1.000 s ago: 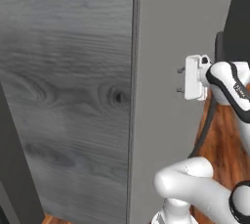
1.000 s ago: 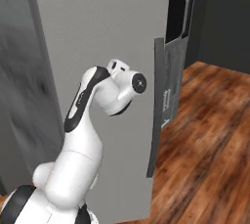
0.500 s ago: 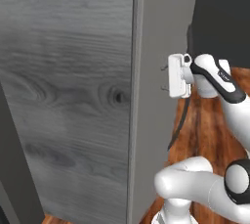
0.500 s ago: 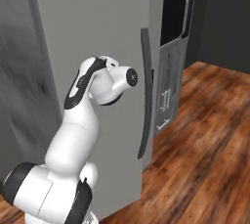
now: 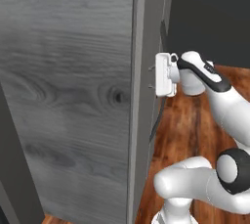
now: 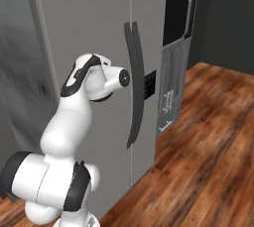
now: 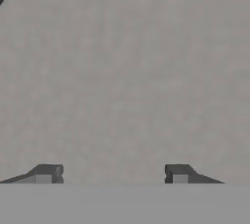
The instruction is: Place the fish on the counter behind the older fish on the same shelf of the fridge to maintain FIFO order. Close the fridge door when finished.
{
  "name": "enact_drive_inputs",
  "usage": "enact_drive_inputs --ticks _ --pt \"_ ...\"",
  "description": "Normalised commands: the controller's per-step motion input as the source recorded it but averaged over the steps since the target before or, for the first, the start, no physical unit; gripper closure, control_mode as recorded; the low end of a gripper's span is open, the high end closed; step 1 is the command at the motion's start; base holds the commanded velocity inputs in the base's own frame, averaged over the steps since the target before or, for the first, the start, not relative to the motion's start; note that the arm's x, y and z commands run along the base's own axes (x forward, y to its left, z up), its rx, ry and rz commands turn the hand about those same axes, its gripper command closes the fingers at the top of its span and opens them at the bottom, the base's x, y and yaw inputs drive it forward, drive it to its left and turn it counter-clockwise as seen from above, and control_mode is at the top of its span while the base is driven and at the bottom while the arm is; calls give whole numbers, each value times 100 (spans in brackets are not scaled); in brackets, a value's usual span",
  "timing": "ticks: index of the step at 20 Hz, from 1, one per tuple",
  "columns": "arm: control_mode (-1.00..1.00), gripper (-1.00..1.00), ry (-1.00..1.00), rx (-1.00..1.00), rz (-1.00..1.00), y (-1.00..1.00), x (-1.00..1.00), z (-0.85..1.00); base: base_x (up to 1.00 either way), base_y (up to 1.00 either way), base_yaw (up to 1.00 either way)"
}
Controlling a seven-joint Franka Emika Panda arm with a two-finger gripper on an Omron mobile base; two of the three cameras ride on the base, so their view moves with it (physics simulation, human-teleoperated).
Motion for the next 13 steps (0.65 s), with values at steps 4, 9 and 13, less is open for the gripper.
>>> enact_drive_inputs --ticks 4,9,13 --pt "-100 -100 -4 0 11 87 12 -21 0 0 0" --pt "-100 -100 0 0 12 63 18 -24 0 0 0" --pt "-100 -100 2 0 2 0 9 -3 0 0 0"
